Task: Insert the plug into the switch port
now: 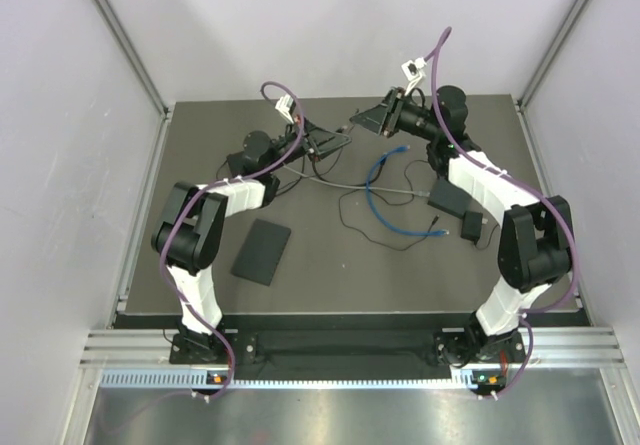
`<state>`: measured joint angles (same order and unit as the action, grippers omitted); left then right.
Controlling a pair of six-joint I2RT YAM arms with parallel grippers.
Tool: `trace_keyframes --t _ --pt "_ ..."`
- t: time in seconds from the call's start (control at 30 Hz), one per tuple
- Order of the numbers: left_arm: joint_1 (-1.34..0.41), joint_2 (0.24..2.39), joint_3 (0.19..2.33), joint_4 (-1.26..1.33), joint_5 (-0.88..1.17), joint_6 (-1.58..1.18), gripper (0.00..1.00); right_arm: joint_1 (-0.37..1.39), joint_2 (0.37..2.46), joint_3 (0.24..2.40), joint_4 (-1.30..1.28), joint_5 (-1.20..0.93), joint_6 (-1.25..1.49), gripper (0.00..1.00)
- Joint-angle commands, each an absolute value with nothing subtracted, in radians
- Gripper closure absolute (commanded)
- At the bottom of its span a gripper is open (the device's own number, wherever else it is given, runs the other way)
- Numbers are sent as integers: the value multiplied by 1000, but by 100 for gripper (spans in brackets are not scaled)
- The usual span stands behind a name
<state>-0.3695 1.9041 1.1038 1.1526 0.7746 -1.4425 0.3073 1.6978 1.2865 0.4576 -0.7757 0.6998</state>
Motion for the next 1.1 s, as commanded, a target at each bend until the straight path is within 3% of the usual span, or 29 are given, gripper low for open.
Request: trace_keyframes --t 0.0,0.13,0.17,0.2,0.27,0.4,0.47,0.5,0.57,0.8,1.07 --pt "-379 1845 1094 1253 759 -1459 100 325 1704 1365 520 -761 686 65" --pt "-377 1845 1085 1266 758 -1470 100 331 1713 1381 499 -758 670 79" --pt "-377 1847 1085 1266 759 -1468 100 334 1715 1387 489 -756 660 95" --pt "-377 1847 1085 1267 759 -1468 100 334 1717 1391 476 -753 651 100" --pt "-377 1845 1088 1267 759 -1466 100 336 1717 1397 448 -753 631 100" --pt "-377 1838 1086 1264 759 -1454 84 336 1720 1405 387 -750 580 100" --pt "-374 1835 1088 1262 776 -1443 65 337 1720 1404 376 -752 563 100" --pt "-371 1835 1085 1279 785 -1443 48 339 1720 1405 362 -755 560 100" --pt "-354 1821 1078 1261 807 -1421 42 337 1718 1404 360 -771 561 100" --pt "-334 1724 1115 976 934 -1120 44 354 1690 1387 388 -821 594 100" --pt "-347 1661 1111 717 902 -867 45 373 1681 1379 420 -848 635 100"
